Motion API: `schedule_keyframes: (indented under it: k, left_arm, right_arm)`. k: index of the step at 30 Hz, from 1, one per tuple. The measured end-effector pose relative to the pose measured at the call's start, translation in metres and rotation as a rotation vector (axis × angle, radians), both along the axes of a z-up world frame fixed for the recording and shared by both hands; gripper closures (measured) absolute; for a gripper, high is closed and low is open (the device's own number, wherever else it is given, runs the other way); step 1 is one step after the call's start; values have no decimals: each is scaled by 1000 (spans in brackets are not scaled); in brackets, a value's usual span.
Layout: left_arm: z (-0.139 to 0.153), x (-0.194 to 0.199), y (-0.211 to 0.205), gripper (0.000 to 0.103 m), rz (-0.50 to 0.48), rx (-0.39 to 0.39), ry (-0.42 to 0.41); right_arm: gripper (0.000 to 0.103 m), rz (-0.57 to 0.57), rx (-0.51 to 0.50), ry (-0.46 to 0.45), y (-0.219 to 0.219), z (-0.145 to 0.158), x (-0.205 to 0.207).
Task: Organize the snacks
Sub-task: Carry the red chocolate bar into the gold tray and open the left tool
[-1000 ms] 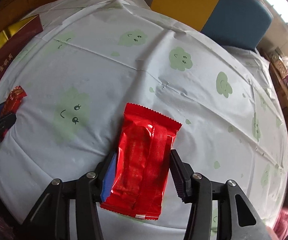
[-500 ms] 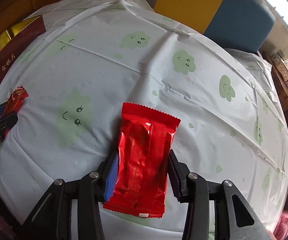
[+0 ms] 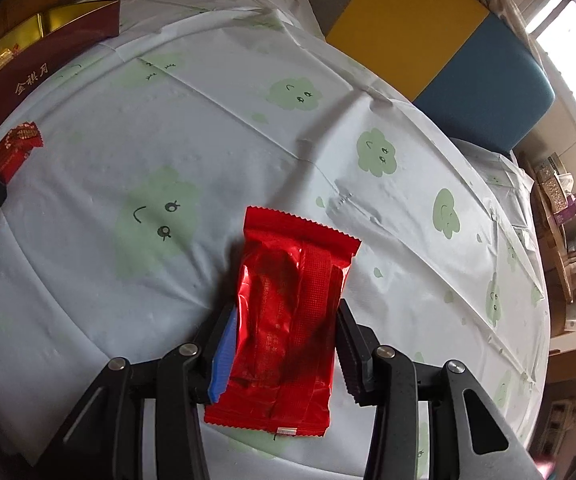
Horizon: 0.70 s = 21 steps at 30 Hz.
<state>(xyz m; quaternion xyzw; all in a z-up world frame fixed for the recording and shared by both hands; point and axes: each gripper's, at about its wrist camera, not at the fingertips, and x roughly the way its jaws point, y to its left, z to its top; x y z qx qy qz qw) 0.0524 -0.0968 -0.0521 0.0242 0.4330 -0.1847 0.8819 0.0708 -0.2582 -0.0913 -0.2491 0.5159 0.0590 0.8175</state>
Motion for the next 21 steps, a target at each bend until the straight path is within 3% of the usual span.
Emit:
schedule_keyframes:
  k: [9, 15, 21]
  left_arm:
    - [31, 0, 31, 81, 60, -84, -5]
    - [43, 2, 60, 81, 170, -54, 3]
    - [58, -2, 89, 81, 249, -34, -40]
  right_arm:
    - [58, 12, -14, -7, 6, 2, -6]
    - [58, 18, -16, -11, 4, 2, -5]
    - [58, 26, -22, -18, 5, 2, -7]
